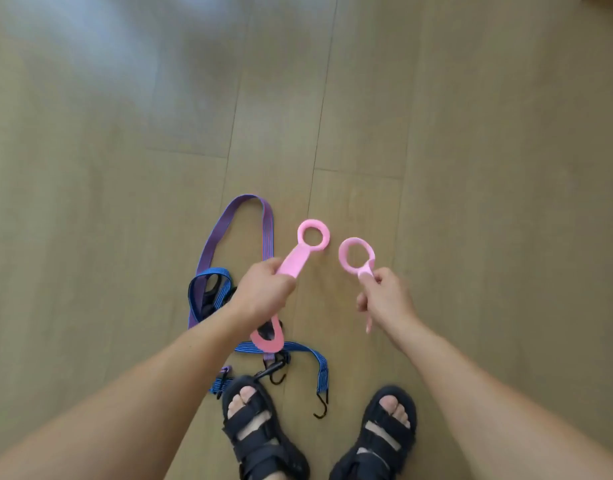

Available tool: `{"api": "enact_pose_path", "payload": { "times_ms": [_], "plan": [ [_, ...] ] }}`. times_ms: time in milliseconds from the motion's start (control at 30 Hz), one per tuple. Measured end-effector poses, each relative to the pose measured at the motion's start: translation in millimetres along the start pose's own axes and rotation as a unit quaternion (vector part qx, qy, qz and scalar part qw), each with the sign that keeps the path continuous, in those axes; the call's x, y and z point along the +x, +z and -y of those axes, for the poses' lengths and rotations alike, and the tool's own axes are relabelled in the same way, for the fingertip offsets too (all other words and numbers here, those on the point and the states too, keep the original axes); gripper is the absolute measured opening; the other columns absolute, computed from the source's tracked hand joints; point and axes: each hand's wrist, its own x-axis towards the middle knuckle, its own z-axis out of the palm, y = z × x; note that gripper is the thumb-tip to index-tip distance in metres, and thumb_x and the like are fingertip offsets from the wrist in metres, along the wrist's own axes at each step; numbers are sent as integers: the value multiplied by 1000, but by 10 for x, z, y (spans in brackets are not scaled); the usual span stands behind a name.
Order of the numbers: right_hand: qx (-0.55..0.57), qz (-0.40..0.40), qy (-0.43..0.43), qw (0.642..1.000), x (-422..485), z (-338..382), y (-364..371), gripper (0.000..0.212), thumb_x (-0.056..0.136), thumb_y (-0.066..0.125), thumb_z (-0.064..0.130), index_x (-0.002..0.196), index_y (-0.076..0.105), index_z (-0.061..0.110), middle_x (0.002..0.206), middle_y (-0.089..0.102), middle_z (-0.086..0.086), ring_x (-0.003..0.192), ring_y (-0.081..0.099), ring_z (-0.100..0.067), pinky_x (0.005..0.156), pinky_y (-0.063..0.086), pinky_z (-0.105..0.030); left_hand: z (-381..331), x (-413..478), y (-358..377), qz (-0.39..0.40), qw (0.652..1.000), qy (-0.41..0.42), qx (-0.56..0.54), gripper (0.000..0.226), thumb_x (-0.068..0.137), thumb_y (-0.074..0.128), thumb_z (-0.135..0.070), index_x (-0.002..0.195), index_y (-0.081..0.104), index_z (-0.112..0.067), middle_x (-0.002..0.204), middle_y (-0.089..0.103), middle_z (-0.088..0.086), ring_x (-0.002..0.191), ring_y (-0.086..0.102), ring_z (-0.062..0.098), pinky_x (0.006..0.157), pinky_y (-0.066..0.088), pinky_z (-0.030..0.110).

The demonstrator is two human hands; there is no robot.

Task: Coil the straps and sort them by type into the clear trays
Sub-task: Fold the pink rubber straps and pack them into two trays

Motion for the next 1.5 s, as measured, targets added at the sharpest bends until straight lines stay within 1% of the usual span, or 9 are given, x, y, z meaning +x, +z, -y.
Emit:
{"api": "enact_pose_path", "payload": {
  "times_ms": [133,233,333,533,633,767,933,1167,1500],
  "plan": [
    [110,39,-27,993,-912,376,-423,15,84,59,7,90,61,20,79,68,-3,72,61,-16,76,54,-41,-552,-893,-209,53,996,47,-54,55,77,54,-61,78,57,-6,58,51,-7,52,51,13,52,42,20],
    [153,33,-64,986,-1618,661,-887,19,87,63,0,94,64,18,89,70,-6,80,62,-19,87,52,-49,-992,-1591,-414,97,991,68,-66,39,91,58,-47,90,68,-9,74,69,-4,65,63,13,67,48,28],
    [196,33,-118,973,-2414,999,-1415,25,90,62,0,101,64,23,97,70,-4,87,63,-18,87,55,-41,-1486,-2351,-633,115,984,97,-96,20,89,60,-5,98,74,-17,92,77,3,84,70,15,79,52,32],
    [151,3,-252,956,-3896,1420,-2269,39,84,65,-5,105,66,29,85,69,11,74,61,4,71,48,-11,-2347,-3838,-857,62,972,225,43,26,92,61,-31,84,64,-6,69,53,-12,56,44,7,53,35,15],
    [156,-89,-288,941,-4531,1511,-2538,26,88,70,9,90,68,35,90,68,8,78,63,-5,73,50,-22,-2612,-4472,-995,7,924,359,134,23,95,63,-28,91,71,-7,121,55,-9,107,53,10,86,41,17],
    [170,-182,-361,898,-5363,1544,-2817,7,88,72,22,89,70,29,118,57,15,110,54,2,88,44,-20,-2843,-5211,-1221,8,840,514,173,20,94,66,-24,88,73,-6,152,29,-11,149,11,8,116,14,20],
    [293,-200,-363,862,-6429,1454,-2989,18,95,60,19,111,64,24,132,57,8,113,55,13,73,48,-4,-3072,-6063,-1422,142,796,583,77,29,97,54,-31,114,70,-13,110,70,-8,109,61,5,91,47,19],
    [388,-308,-367,787,-7490,1063,-2854,22,82,69,20,101,60,18,85,74,0,78,73,-17,71,55,-21,-3112,-6632,-1188,241,784,568,67,22,97,51,-36,98,69,-23,89,64,17,75,54,19,70,47,41],
    [465,-491,-304,671,-8454,53,-2819,23,71,80,39,89,68,30,87,76,1,79,74,-17,62,56,-22,-2450,-7807,-102,490,739,451,95,25,101,53,-31,106,76,-23,96,76,5,89,73,23,72,59,34]
  ]
}}
